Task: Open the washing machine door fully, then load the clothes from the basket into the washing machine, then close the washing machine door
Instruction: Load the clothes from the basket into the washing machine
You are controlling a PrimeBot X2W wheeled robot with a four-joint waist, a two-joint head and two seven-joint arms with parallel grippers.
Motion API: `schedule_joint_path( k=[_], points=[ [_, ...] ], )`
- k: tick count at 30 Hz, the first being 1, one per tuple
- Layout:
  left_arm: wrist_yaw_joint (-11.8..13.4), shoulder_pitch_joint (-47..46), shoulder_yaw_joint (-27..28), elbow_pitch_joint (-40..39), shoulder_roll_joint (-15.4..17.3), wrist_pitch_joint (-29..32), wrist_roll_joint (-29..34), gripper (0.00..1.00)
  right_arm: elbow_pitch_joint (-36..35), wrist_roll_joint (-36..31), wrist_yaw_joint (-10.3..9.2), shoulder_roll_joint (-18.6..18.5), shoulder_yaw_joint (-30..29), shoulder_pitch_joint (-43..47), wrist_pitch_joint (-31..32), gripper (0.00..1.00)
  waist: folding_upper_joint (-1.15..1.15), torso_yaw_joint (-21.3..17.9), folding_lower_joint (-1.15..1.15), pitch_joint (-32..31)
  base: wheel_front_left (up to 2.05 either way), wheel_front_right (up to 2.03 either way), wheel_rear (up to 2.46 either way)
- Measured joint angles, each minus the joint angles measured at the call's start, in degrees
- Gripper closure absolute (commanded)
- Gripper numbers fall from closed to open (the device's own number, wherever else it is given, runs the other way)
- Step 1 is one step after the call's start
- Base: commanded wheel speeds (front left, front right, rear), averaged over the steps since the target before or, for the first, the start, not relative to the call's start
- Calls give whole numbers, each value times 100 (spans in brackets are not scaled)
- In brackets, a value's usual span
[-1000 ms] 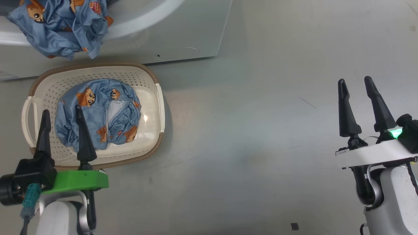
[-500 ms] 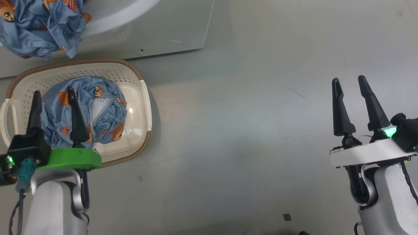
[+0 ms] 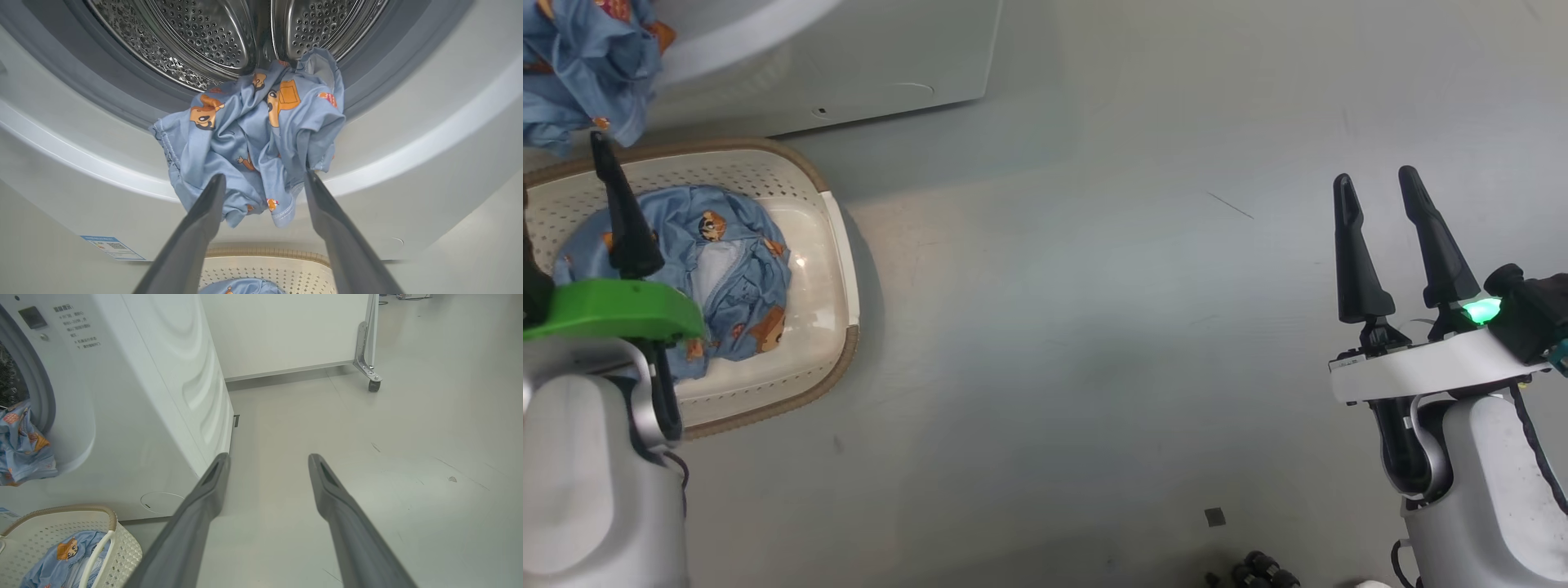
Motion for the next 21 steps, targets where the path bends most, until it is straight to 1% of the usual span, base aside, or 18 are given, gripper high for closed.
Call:
schedule_joint_path(
  k=[3, 8, 21],
  points=[
    [0, -222, 87, 152, 58, 20, -53, 0, 2, 11, 0, 20, 20, -21, 0, 0, 0, -96, 0, 69, 0, 0, 0],
    [0, -524, 283, 426, 322, 76, -41, 0, 5, 51, 0, 37, 48, -92, 0, 0, 0, -270, 0, 197, 0, 0, 0],
    [0, -1316, 474, 1236, 541, 124, -35, 0, -12, 92, 0, 69, 67, -216, 0, 0, 0, -634, 0, 612, 0, 0, 0]
  ],
)
